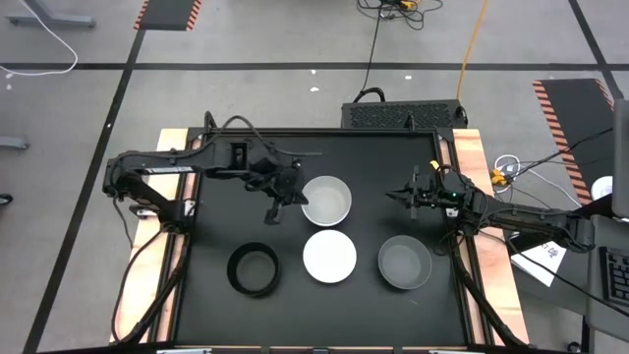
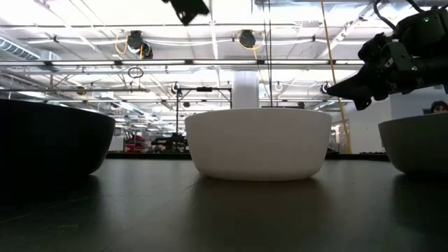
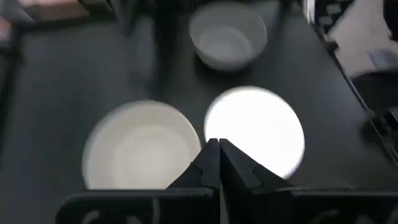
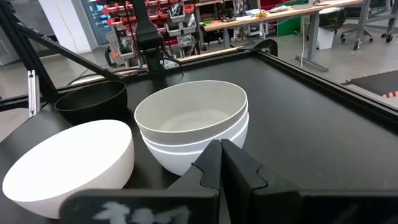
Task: Nest bowls inside each other
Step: Stack the dark grey bowl on top of the light grey bowl
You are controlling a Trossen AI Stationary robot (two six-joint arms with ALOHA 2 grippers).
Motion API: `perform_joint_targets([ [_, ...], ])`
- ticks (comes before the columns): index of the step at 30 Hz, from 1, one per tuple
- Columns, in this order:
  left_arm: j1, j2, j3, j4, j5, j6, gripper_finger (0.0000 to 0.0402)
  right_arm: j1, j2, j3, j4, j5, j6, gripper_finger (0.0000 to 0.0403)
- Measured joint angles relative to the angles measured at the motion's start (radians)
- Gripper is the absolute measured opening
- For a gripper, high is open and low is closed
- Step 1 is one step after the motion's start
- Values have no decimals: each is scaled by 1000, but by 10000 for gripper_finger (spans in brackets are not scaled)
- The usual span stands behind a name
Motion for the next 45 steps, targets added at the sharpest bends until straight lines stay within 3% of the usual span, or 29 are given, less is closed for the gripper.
perform_joint_targets([
  [7, 0, -143, -45, 3, -100, -25, 2, 0, 9, 0, -14, 0, -9, 0],
  [12, 10, -275, -146, 68, -153, -87, 1, 0, 12, 0, -13, -1, -11, 0],
  [22, 38, -491, -515, 518, -101, -239, 1, 0, 13, 1, 4, -1, -18, 0],
  [30, 39, -569, -727, 722, -102, -220, 1, 0, 13, 1, 3, -1, -12, 0],
  [36, 65, -656, -867, 794, -168, -213, 1, 0, 13, 1, 3, -1, -11, 0],
  [45, 126, -863, -1019, 794, -182, -281, 1, 0, 13, 1, 2, -1, -14, 0],
])
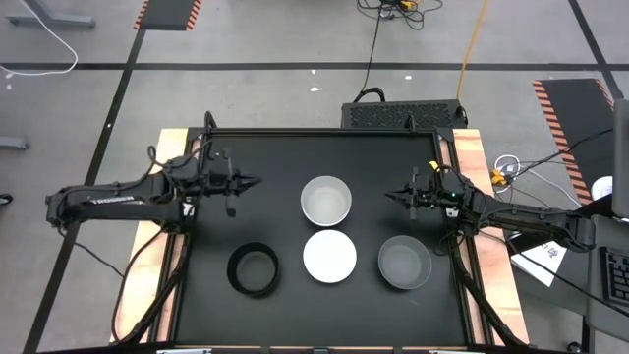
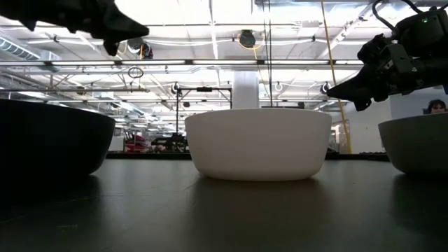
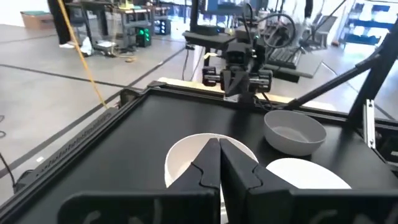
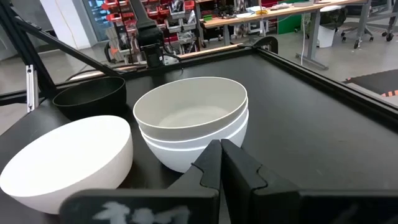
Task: Nest bowls inside each other
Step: Stack the dark grey bowl on top of the light grey bowl
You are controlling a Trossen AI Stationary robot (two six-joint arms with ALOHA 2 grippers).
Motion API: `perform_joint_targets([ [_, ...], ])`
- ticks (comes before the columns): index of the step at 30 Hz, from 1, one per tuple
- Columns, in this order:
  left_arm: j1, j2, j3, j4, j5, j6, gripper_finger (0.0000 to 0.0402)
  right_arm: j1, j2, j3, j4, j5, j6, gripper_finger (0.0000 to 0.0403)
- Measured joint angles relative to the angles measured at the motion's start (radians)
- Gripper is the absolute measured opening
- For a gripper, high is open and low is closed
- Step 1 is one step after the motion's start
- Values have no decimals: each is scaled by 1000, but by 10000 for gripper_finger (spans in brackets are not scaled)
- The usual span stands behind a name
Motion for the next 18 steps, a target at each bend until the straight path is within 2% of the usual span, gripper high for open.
perform_joint_targets([
  [5, 1, -65, -87, 23, -78, -22, 1, 0, 0, 0, 0, 0, -5, 0],
  [9, 1, -95, -150, 55, -87, -48, 1, 0, 0, 0, 0, 0, -5, 0],
  [18, 1, -110, -303, 286, -155, -101, 1, 0, 0, 0, 0, 0, -1, 0],
])
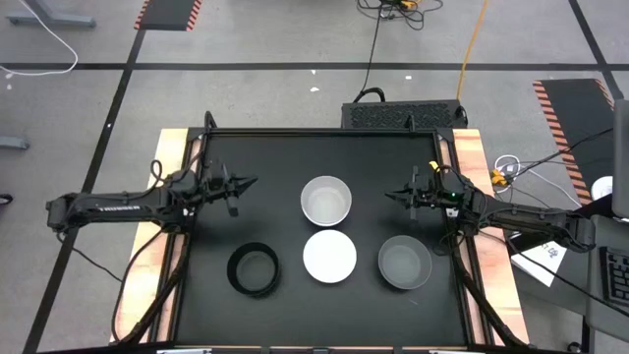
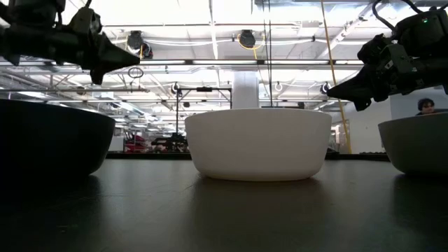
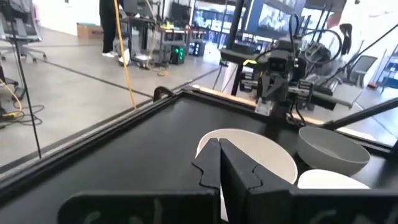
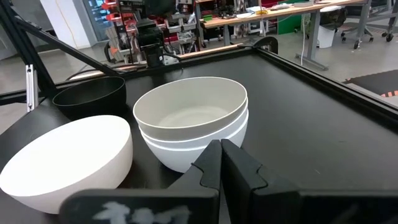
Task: Nest bowls inside each other
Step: Stack the dark grey bowl on top of the light grey bowl
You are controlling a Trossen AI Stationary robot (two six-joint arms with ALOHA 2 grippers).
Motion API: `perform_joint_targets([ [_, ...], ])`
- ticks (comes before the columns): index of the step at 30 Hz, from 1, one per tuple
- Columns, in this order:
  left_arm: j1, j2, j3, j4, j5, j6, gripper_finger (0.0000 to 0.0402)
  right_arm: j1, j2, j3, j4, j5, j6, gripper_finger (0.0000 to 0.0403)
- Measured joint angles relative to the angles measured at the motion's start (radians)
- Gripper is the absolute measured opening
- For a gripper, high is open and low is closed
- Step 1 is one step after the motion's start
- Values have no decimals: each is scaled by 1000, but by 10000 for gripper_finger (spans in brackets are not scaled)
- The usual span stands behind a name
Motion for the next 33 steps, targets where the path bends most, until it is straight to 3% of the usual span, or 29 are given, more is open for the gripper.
perform_joint_targets([
  [7, 0, 0, -18, -43, 76, 27, 1, 0, 0, -1, 0, 0, 1, 0],
  [16, 0, -126, -18, -94, 26, 72, 0, 0, 0, -1, -1, 0, 22, 0],
  [24, 0, -254, -18, -237, 10, 78, 0, 0, 0, -1, -1, 0, 16, 0],
  [33, 0, -309, -18, -401, -22, 96, 0, 0, 0, 0, 0, 0, 12, 0],
])
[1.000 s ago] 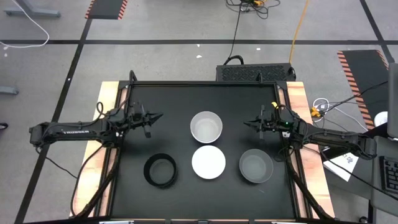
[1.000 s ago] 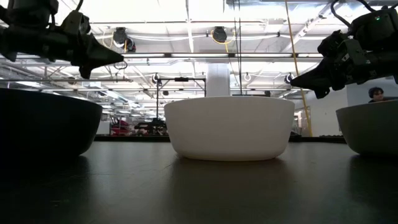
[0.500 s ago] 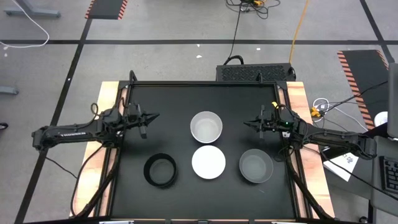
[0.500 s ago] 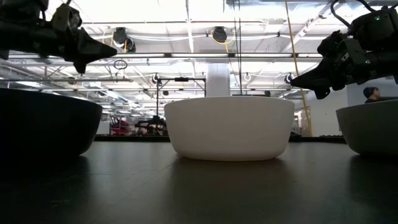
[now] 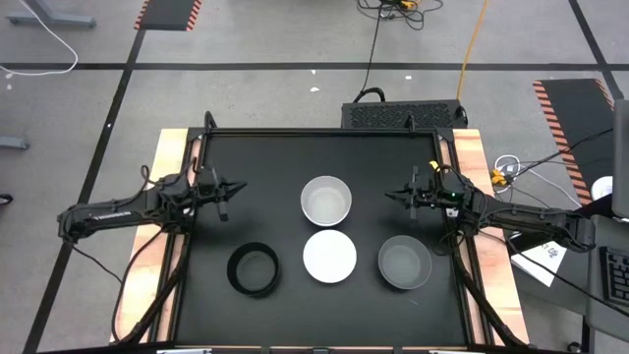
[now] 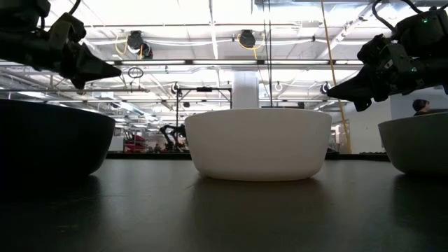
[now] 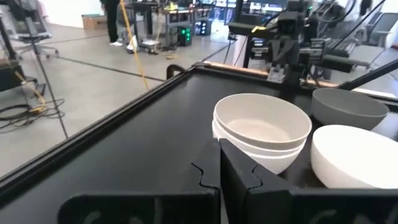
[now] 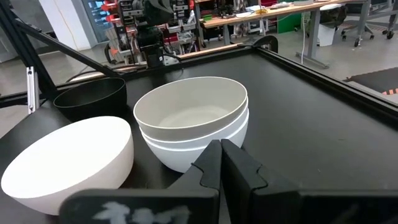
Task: Nest bowls inside each other
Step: Stack the dark grey bowl on top of the light grey bowl
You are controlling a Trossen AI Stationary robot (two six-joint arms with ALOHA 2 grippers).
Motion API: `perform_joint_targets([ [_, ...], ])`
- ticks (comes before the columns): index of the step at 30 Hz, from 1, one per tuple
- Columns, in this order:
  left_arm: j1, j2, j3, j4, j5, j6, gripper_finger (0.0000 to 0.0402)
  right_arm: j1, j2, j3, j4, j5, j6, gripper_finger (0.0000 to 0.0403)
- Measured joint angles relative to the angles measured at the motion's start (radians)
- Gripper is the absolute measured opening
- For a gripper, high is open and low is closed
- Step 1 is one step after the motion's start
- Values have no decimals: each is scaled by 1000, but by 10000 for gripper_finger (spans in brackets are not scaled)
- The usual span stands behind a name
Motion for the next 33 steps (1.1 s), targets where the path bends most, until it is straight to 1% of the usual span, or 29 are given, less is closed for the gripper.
perform_joint_targets([
  [3, 0, -12, -13, 19, -6, 0, 0, 0, 0, 0, 0, 0, 0, 0],
  [8, 0, -57, -94, 167, 58, 3, 0, 0, 0, 1, 0, 0, 0, 0],
  [11, 0, -78, -141, 217, 79, 6, 0, 0, 0, 1, 0, 0, 3, 0],
  [14, 0, -84, -142, 195, 101, 20, 0, 0, 0, 1, 0, 0, 6, 0],
  [17, 0, -83, -142, 177, 163, 43, 0, 0, 0, 1, 0, 0, 9, 0],
  [21, 0, -83, -142, 121, 207, 68, 0, 0, 0, 1, 0, 1, 10, 0],
  [23, 0, -82, -142, 98, 214, 79, 0, 0, 0, 0, 0, 1, 10, 0],
  [33, 0, -82, -142, 100, 226, 75, 4, 0, 0, 0, 1, 1, 10, 0],
])
